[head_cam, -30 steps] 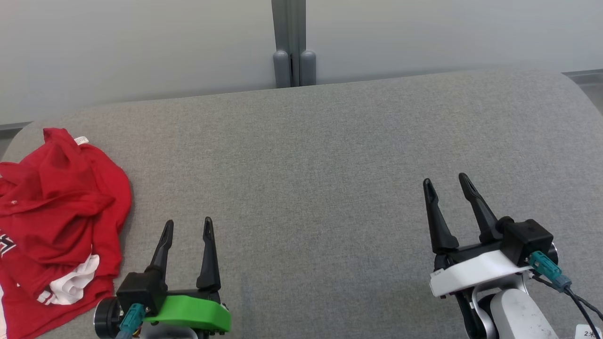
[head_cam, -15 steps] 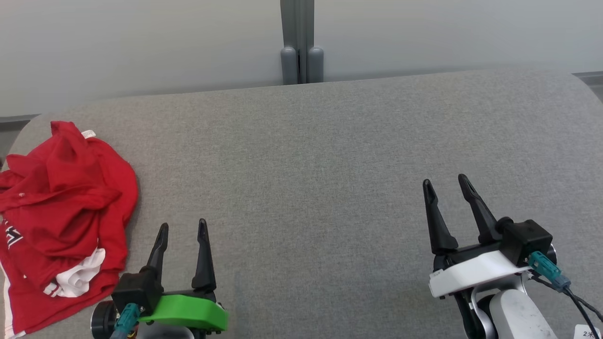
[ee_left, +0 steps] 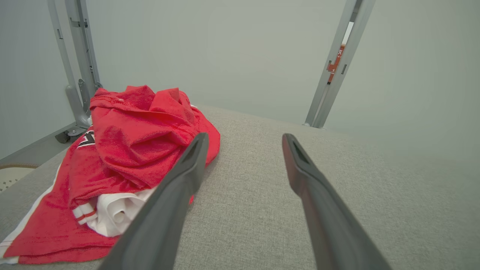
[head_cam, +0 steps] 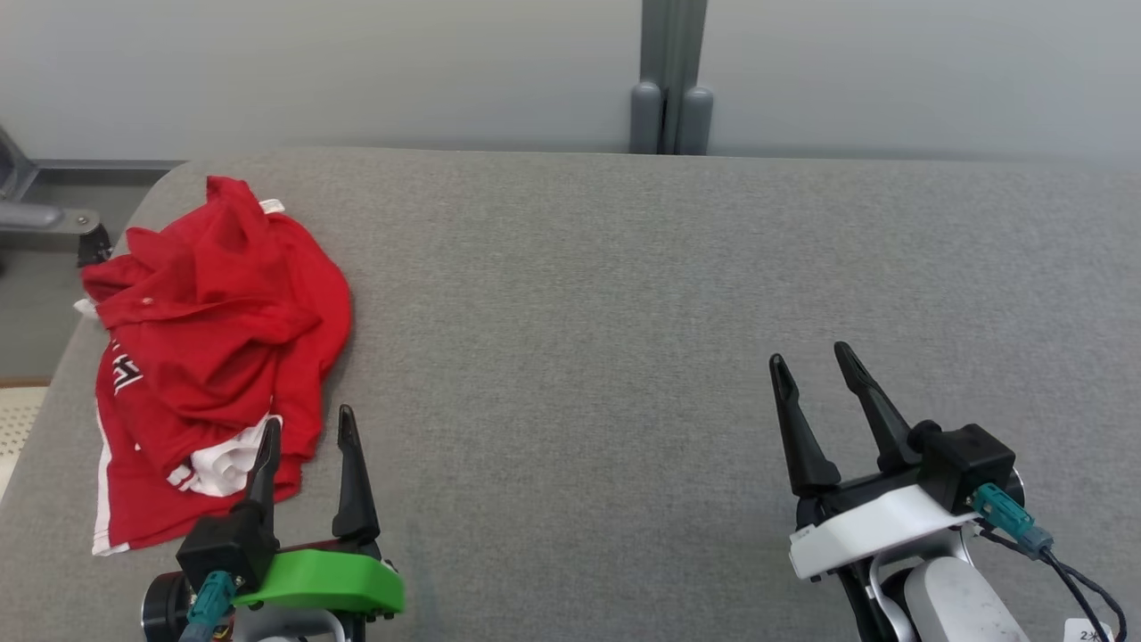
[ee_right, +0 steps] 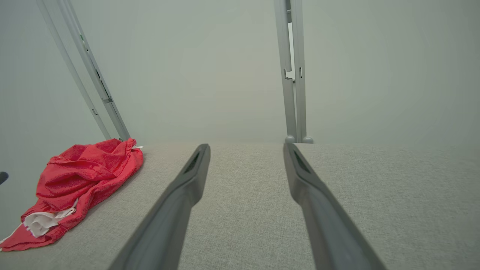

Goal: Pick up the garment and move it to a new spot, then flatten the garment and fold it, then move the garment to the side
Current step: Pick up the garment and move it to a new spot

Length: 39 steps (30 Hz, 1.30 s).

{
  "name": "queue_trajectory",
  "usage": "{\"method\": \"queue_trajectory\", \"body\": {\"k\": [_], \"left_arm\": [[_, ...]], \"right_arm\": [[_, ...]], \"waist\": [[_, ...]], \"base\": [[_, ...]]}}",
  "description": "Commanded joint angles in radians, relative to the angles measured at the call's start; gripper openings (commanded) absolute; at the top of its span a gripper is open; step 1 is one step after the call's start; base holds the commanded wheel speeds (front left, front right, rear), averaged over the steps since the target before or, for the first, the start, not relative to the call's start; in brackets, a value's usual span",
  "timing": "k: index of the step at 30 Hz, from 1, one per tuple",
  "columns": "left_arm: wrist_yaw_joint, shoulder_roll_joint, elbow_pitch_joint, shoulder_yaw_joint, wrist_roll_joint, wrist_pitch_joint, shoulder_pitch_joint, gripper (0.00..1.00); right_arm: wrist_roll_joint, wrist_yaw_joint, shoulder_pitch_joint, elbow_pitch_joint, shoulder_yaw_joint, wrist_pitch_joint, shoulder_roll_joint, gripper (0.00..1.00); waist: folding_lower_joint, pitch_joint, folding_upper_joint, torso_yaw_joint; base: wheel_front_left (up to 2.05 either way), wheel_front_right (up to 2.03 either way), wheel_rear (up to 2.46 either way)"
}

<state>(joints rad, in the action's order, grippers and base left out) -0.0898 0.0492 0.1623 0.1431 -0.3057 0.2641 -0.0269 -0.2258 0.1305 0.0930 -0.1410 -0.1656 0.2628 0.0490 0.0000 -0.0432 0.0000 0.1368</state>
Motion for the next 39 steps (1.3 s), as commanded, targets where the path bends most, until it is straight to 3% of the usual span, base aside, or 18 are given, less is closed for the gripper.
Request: {"method": "queue_trajectory", "body": {"k": [1, 10, 19, 30, 39], "left_arm": [[-0.004, 0.002, -0.005, -0.005, 0.003, 0.001, -0.002, 1.0], [-0.007, 0.002, -0.016, -0.035, 0.007, 0.001, 0.027, 1.0], [-0.005, 0.002, -0.01, -0.05, 0.018, 0.001, 0.034, 1.0], [-0.006, 0.002, -0.023, -0.086, 0.022, 0.001, 0.036, 1.0], [0.023, 0.002, 0.006, -0.136, 0.046, 0.001, -0.06, 1.0]], "right_arm": [[-0.002, 0.0, -0.003, -0.004, -0.004, 0.003, 0.003, 1.0], [-0.022, 0.0, -0.004, -0.022, -0.05, 0.003, 0.003, 1.0], [-0.043, 0.0, -0.009, -0.052, -0.105, 0.003, 0.003, 1.0], [-0.042, 0.0, 0.012, -0.041, -0.11, 0.003, 0.003, 1.0], [0.028, 0.0, 0.055, -0.007, -0.062, 0.003, 0.003, 1.0]], "waist": [[0.0, 0.008, 0.0, 0.077], [0.0, 0.028, 0.0, 0.196], [0.0, 0.038, 0.0, 0.258], [0.0, 0.018, 0.0, 0.248], [0.0, -0.085, 0.0, 0.211]], "base": [[0.0, 0.0, 0.0], [0.0, 0.0, 0.0], [0.0, 0.0, 0.0], [0.0, 0.0, 0.0], [0.0, 0.0, 0.0]]}}
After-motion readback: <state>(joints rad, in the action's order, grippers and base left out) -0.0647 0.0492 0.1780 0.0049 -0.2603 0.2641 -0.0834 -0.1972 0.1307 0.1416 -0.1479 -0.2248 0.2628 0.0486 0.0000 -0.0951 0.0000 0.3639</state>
